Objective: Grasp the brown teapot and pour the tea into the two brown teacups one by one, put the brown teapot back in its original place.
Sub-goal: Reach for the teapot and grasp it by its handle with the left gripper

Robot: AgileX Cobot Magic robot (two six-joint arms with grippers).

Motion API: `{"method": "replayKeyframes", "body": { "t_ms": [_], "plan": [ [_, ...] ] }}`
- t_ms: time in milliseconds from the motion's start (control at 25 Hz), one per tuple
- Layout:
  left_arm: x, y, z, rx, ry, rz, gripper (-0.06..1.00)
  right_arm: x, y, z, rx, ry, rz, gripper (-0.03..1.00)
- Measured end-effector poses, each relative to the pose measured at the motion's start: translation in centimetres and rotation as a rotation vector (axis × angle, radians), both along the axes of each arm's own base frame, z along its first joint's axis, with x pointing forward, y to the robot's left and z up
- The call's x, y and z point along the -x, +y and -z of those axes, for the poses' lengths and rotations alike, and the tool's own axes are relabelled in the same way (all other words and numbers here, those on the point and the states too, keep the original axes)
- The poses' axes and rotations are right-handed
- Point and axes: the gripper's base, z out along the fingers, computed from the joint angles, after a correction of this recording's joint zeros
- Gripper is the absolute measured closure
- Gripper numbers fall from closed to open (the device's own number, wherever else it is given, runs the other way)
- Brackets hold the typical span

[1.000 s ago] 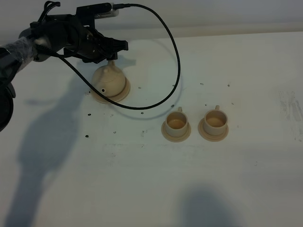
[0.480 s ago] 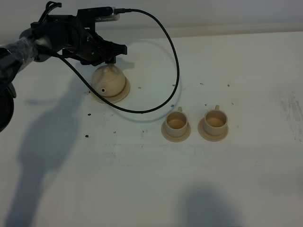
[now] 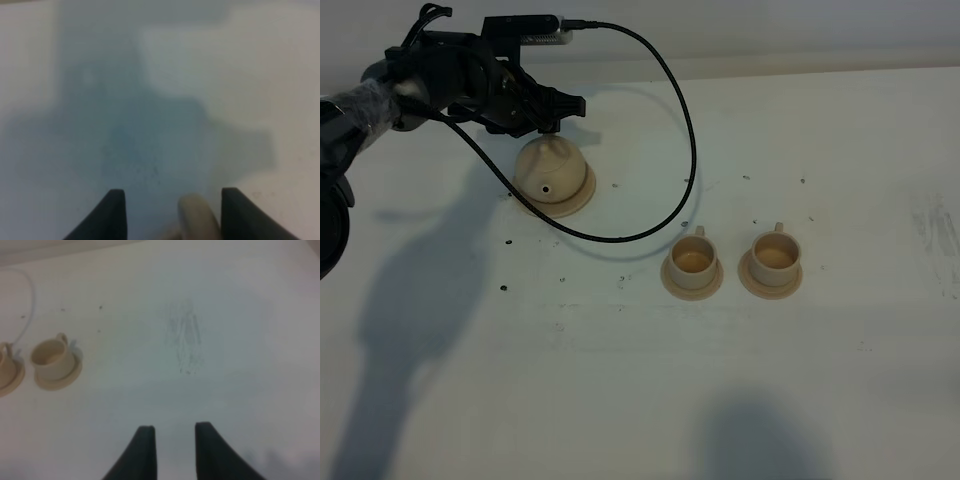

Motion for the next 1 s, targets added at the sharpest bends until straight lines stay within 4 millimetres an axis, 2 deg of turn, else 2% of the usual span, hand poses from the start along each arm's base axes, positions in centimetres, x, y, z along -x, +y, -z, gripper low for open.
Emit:
{"method": "replayKeyframes", "body": {
  "t_ms": [1000],
  "plan": [
    [-0.11, 0.45, 0.01, -0.041, -0.011, 0.013, 0.9, 0.0, 0.0, 0.0, 0.0, 0.0, 0.0, 0.75]
  ]
}}
